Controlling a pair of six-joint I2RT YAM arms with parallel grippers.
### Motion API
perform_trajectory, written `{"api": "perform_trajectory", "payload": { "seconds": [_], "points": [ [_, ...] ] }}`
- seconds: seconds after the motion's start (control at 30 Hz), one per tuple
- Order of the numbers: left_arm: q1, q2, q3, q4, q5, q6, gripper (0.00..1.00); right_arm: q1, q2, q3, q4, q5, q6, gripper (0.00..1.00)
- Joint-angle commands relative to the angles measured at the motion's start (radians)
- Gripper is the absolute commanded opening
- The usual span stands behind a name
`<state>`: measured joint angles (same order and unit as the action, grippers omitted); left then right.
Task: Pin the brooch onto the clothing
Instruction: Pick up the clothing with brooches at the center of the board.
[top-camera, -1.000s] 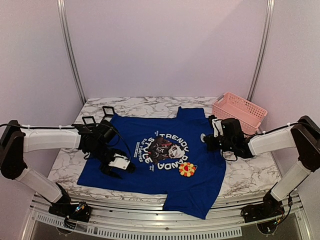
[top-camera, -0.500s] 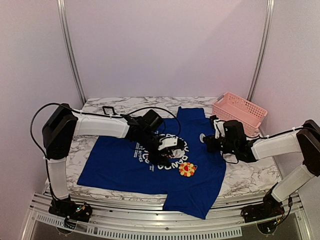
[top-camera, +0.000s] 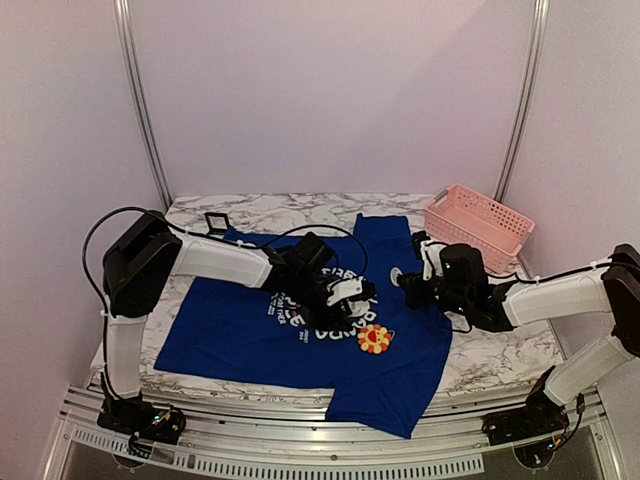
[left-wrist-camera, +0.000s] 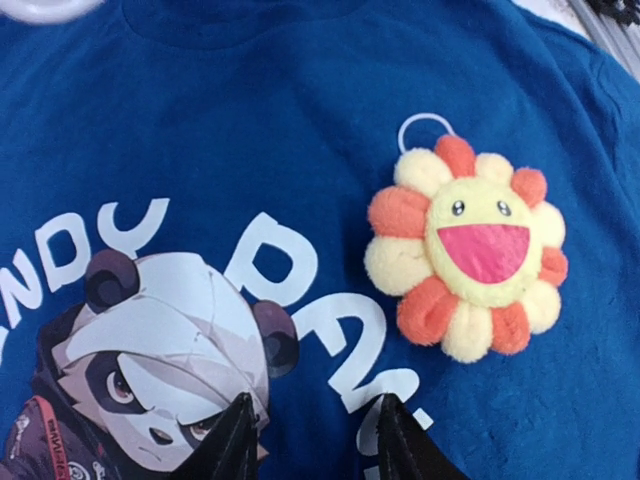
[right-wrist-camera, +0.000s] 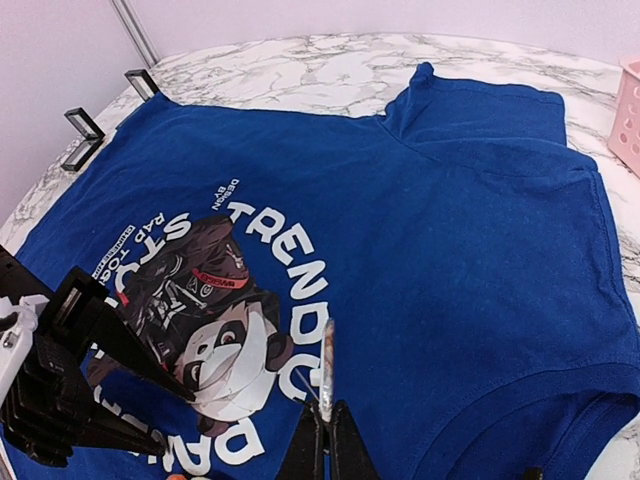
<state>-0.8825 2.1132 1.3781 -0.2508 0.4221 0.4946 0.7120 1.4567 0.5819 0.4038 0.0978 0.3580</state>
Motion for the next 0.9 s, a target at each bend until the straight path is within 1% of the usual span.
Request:
{"api": "perform_trajectory", "payload": {
  "seconds": [0.0, 0.17, 0.27, 0.4, 0.53, 0.7, 0.8, 0.87],
  "points": [
    [0.002, -0.029, -0.120, 0.105, -0.021, 0.005, 0.37, 0.062, -0.020, 0.013, -0.010, 0.086, 0.009, 0.00],
    [-0.019, -0.090, -0.221, 0.211, -0.056, 0.027, 0.14, 0.097, -0.018, 0.007, -0.010, 0.065, 0.009, 0.00],
    [-0.038, -0.145, -0.253, 0.227, -0.067, 0.015, 0.00, 0.103, -0.029, -0.024, 0.009, 0.051, 0.009, 0.00],
    [-0.041, -0.220, -0.238, 0.166, -0.013, -0.037, 0.00, 0.108, -0.070, -0.075, 0.067, 0.038, -0.013, 0.00],
    [-0.032, -0.263, -0.233, 0.095, 0.049, -0.033, 0.00, 0.121, -0.088, -0.105, 0.123, 0.054, -0.084, 0.00],
    [0.043, -0.242, -0.219, 0.073, 0.149, -0.033, 0.00, 0.126, -0.059, -0.111, 0.212, 0.007, -0.198, 0.00],
    [0.052, -0.212, -0.206, 0.094, 0.157, 0.044, 0.09, 0.127, -0.026, -0.105, 0.247, -0.014, -0.251, 0.00],
    [0.046, -0.195, -0.209, 0.141, 0.138, 0.080, 0.20, 0.127, 0.005, -0.096, 0.255, -0.024, -0.283, 0.00]
  ]
}}
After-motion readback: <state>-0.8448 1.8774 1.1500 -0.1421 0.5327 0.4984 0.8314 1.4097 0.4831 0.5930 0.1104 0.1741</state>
